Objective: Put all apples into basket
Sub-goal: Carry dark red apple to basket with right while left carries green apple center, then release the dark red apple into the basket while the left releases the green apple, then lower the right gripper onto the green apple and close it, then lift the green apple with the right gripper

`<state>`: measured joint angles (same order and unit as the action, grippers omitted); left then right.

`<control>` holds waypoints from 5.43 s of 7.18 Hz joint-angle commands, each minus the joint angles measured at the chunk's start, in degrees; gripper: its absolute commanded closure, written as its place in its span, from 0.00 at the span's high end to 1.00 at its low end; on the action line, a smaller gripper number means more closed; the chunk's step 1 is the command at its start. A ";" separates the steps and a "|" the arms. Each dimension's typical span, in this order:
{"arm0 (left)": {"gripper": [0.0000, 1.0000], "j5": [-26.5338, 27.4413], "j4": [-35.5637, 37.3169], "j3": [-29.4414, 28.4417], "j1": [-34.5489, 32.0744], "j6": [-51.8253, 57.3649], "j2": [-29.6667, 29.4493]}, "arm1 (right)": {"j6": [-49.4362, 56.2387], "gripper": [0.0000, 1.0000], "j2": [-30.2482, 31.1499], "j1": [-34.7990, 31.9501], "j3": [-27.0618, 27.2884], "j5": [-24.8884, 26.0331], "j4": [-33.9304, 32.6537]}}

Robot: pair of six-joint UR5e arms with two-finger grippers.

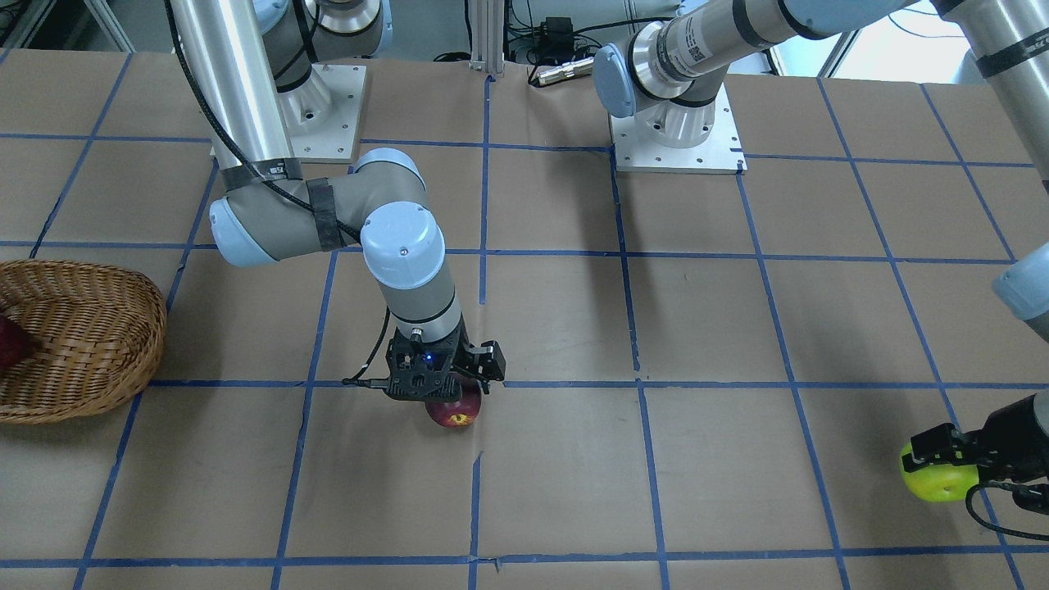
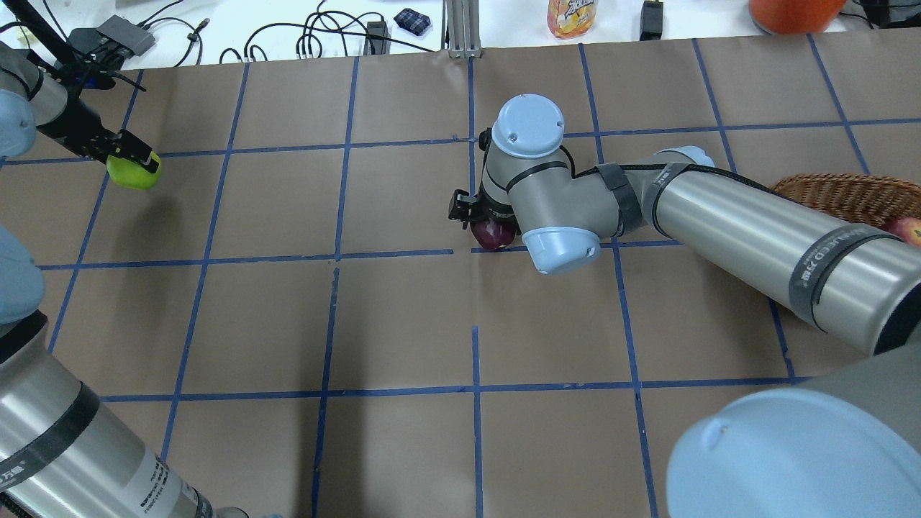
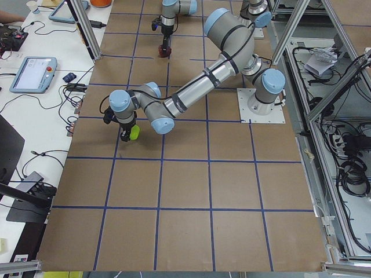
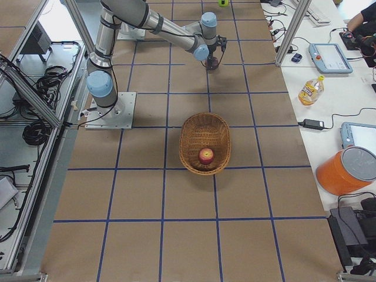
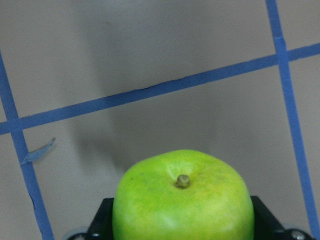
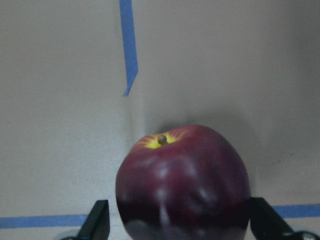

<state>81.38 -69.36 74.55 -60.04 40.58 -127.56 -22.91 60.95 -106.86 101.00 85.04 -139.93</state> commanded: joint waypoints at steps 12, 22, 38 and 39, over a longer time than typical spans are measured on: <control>0.35 2.09 26.29 21.60 -45.95 -59.21 7.07 | 46.01 0.41 21.65 35.25 14.04 7.34 11.26; 1.00 -2.19 -7.02 12.67 -29.04 -41.46 27.76 | 70.74 1.00 18.56 49.42 7.11 0.83 18.44; 1.00 6.43 -24.07 10.18 -24.16 -43.04 35.37 | 0.85 1.00 -5.32 -5.47 -5.11 1.27 -4.12; 1.00 6.43 -24.15 10.26 -24.25 -43.04 35.37 | 1.11 0.72 -5.32 -5.47 -5.28 1.27 -4.04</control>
<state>87.80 -93.44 84.75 -84.21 -2.42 -92.18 -22.03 56.05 -112.32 95.90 86.24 -143.65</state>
